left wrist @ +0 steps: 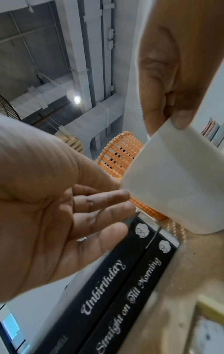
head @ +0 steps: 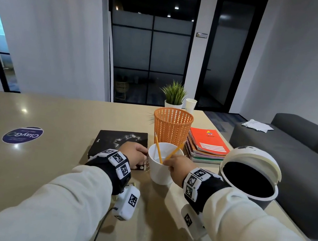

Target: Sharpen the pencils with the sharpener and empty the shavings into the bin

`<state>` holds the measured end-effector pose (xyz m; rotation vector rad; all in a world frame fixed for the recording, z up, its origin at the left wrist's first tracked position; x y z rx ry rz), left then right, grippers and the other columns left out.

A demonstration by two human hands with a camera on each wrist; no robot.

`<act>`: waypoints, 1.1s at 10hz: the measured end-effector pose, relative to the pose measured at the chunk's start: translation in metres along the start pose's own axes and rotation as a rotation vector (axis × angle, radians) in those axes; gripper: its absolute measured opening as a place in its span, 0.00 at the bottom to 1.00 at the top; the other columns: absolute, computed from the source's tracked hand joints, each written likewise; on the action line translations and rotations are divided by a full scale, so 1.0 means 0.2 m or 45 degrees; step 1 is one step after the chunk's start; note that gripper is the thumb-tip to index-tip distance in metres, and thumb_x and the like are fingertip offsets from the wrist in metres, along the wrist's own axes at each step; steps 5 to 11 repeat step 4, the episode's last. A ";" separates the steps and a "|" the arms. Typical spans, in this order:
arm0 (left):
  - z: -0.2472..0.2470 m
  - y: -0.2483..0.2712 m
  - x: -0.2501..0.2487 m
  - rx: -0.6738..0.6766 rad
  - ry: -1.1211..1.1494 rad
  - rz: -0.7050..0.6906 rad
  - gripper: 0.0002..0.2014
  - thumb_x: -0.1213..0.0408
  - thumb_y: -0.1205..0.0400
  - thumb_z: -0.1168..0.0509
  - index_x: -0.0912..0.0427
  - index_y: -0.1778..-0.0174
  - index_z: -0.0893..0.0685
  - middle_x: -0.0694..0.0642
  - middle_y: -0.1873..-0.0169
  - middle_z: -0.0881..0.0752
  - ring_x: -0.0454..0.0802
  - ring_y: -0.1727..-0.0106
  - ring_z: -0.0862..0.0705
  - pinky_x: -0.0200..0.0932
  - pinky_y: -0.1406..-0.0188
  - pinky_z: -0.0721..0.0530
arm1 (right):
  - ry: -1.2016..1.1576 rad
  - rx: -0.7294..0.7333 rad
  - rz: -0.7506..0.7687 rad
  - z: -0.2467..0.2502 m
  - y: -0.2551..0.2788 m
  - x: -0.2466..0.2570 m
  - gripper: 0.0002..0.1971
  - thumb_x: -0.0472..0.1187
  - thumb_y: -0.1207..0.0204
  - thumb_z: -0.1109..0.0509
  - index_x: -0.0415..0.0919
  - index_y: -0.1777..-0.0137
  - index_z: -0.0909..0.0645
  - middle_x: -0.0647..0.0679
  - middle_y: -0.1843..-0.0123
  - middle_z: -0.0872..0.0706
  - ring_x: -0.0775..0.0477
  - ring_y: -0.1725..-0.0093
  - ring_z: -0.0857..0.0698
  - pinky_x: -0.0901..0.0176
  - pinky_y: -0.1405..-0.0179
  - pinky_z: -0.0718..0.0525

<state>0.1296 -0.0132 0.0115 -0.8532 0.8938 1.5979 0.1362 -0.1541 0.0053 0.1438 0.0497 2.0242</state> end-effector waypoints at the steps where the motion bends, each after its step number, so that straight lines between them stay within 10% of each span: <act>1: 0.09 0.03 -0.04 -0.033 -0.017 -0.070 0.11 0.74 0.24 0.36 0.57 0.51 0.14 0.54 0.62 0.12 0.45 0.65 0.16 0.38 0.67 0.20 | -0.041 -0.034 -0.007 0.03 0.03 0.01 0.20 0.30 0.23 0.40 0.47 0.33 0.22 0.44 0.32 0.24 0.42 0.33 0.26 0.56 0.33 0.28; 4: 0.44 0.09 -0.28 -0.245 -0.177 -0.265 0.13 0.53 0.23 0.32 0.57 0.69 0.18 0.55 0.71 0.13 0.51 0.71 0.16 0.41 0.67 0.21 | -0.175 -0.376 -0.033 0.49 0.13 0.09 0.10 0.40 0.21 0.40 0.44 0.49 0.17 0.47 0.48 0.14 0.47 0.51 0.18 0.57 0.51 0.19; 11: 0.44 0.09 -0.28 -0.245 -0.177 -0.265 0.13 0.53 0.23 0.32 0.57 0.69 0.18 0.55 0.71 0.13 0.51 0.71 0.16 0.41 0.67 0.21 | -0.175 -0.376 -0.033 0.49 0.13 0.09 0.10 0.40 0.21 0.40 0.44 0.49 0.17 0.47 0.48 0.14 0.47 0.51 0.18 0.57 0.51 0.19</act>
Point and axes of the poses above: each hand's wrist, its own y-axis away from the middle knuckle, its own z-axis out of the back of the hand, x = y × z, the point moved 10 cm from there along -y, towards the middle knuckle
